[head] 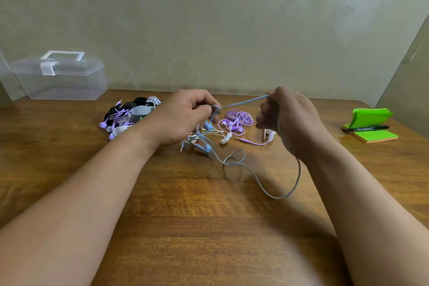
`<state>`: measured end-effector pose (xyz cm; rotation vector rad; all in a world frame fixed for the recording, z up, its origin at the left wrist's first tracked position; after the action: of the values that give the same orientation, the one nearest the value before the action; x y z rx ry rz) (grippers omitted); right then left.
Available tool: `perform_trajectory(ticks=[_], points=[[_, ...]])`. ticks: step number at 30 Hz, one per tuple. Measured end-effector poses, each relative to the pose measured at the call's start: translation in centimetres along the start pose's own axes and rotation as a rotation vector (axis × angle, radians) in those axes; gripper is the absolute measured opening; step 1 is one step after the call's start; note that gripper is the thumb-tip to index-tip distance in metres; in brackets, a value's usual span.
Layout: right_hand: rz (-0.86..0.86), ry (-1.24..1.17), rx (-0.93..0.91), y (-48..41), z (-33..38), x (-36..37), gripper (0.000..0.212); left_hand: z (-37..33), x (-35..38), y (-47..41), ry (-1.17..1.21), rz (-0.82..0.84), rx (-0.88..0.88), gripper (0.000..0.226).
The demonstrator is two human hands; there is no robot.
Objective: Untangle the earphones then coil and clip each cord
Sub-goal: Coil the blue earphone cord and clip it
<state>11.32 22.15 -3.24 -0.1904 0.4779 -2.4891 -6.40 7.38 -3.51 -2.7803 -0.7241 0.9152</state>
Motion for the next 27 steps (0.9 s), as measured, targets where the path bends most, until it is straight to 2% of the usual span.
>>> perform_trajectory(ticks=[3, 5, 7, 9, 10, 12, 14, 16, 18, 20, 22, 25, 27], points=[[-0.145, -0.085, 0.035, -0.2, 0.1, -0.7, 0.029, 0.7, -0.3, -0.2, 0.117, -0.058, -0.048, 0.023], [-0.184, -0.008, 0.043, -0.2, 0.3, -1.6, 0.031, 1.0, -0.4, -0.4, 0.122, -0.084, -0.092, 0.020], [-0.072, 0.385, 0.007, -0.1, 0.2, -2.0, 0.034, 1.0, -0.4, -0.5, 0.100, -0.085, -0.102, 0.019], [0.065, 0.805, -0.113, 0.3, 0.1, -1.6, 0.022, 0.7, -0.1, -0.5, 0.066, -0.082, -0.079, 0.018], [0.101, 0.889, -0.184, 0.6, 0.3, -1.1, 0.018, 0.6, 0.0, -0.5, 0.059, -0.079, -0.062, 0.017], [0.149, 0.772, -0.268, 1.5, 1.1, 0.5, 0.024, 0.5, 0.2, -0.6, 0.050, -0.075, -0.031, 0.016], [0.205, 0.656, -0.249, 2.5, 1.5, 2.3, 0.034, 0.3, 0.5, -0.5, 0.012, -0.079, -0.005, 0.015], [0.309, 0.734, -0.228, 3.0, 0.9, 3.8, 0.045, 0.2, 1.0, -0.4, -0.045, -0.086, 0.016, 0.016], [0.395, 0.742, -0.194, 3.3, 0.1, 4.4, 0.042, 0.1, 1.3, -0.3, -0.115, -0.103, 0.025, 0.017], [0.386, 0.581, -0.131, 3.1, -0.2, 4.2, 0.039, 0.3, 1.4, -0.4, -0.144, -0.141, 0.024, 0.015], [0.323, 0.460, -0.086, 2.9, -0.2, 4.1, 0.044, 0.6, 1.3, -0.6, -0.124, -0.189, 0.016, 0.015], [0.312, 0.730, -0.189, 2.8, -0.3, 4.2, 0.045, 0.7, 1.5, -0.5, -0.135, -0.258, -0.001, 0.015], [0.375, 0.658, -0.221, 2.9, 0.1, 4.0, 0.036, 0.8, 1.5, -0.7, -0.131, -0.291, -0.046, 0.015]])
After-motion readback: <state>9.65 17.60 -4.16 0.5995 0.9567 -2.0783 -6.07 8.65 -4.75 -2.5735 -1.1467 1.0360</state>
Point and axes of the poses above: each hand's wrist, its own y-axis away from the middle knuckle, its own x-axis out of the palm, z = x × y, the point moved 2 cm from there along -y, towards the middle knuckle, and after that the axes turned 7 degrees about -x, right-handed, at the moved point
